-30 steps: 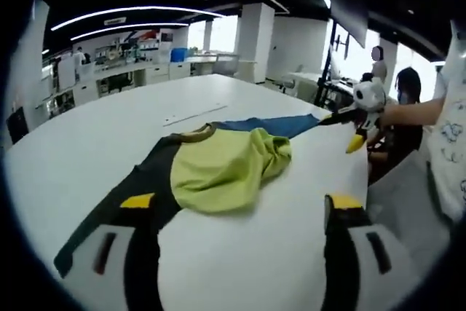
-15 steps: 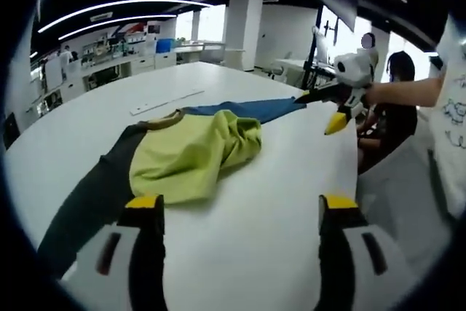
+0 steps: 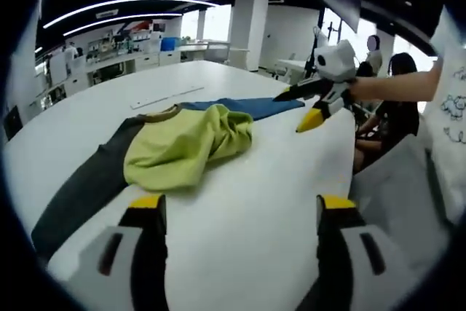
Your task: Fold the garment on the visible template until the final outline fits inside the template.
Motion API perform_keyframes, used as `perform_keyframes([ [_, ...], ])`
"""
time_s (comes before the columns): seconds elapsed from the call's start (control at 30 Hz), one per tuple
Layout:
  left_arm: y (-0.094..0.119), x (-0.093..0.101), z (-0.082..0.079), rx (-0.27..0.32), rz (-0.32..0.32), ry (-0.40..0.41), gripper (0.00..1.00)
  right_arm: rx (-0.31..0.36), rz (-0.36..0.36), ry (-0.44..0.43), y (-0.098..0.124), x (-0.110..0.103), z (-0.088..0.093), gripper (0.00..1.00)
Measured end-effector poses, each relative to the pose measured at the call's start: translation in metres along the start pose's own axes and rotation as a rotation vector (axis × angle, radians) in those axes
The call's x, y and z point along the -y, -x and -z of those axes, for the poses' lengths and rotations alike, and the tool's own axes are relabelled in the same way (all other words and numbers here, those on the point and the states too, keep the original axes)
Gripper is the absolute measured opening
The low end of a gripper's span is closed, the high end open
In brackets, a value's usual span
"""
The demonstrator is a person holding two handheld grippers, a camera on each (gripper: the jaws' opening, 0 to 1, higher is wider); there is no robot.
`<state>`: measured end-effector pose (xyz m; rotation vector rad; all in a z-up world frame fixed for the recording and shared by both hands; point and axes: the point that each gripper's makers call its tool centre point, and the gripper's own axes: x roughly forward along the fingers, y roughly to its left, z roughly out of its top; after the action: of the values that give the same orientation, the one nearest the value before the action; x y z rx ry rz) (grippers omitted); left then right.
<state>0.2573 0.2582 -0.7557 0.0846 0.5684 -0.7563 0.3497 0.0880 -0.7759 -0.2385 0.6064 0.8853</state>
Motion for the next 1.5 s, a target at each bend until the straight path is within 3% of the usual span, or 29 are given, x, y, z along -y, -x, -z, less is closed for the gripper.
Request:
perform_keyframes([
  [0.27, 0.003, 0.001, 0.000, 0.024, -0.027, 0.022, 0.80, -0.003, 0.007, 0.024, -0.027, -0.006, -0.020, 0.69],
  [0.47, 0.005, 0.005, 0.002, 0.031, -0.028, 0.038, 0.79, -0.015, 0.028, -0.008, -0.050, -0.008, -0.031, 0.56],
  [0.6, 0.007, 0.005, 0.003, 0.038, -0.031, 0.049, 0.78, -0.034, 0.048, -0.011, -0.065, 0.000, -0.036, 0.48],
  [0.9, 0.010, 0.004, 0.005, 0.051, -0.044, 0.073, 0.77, -0.071, 0.097, -0.018, -0.083, 0.010, -0.034, 0.27],
  [1.07, 0.010, 0.004, 0.007, 0.054, -0.052, 0.084, 0.77, -0.105, 0.092, 0.003, -0.091, 0.009, -0.028, 0.23],
  [1.2, 0.011, 0.002, 0.008, 0.058, -0.056, 0.093, 0.76, -0.129, 0.090, 0.003, -0.093, 0.013, -0.022, 0.00],
  [1.5, 0.009, 0.001, 0.012, 0.060, -0.052, 0.105, 0.76, -0.079, 0.070, -0.044, -0.080, 0.007, -0.044, 0.00],
])
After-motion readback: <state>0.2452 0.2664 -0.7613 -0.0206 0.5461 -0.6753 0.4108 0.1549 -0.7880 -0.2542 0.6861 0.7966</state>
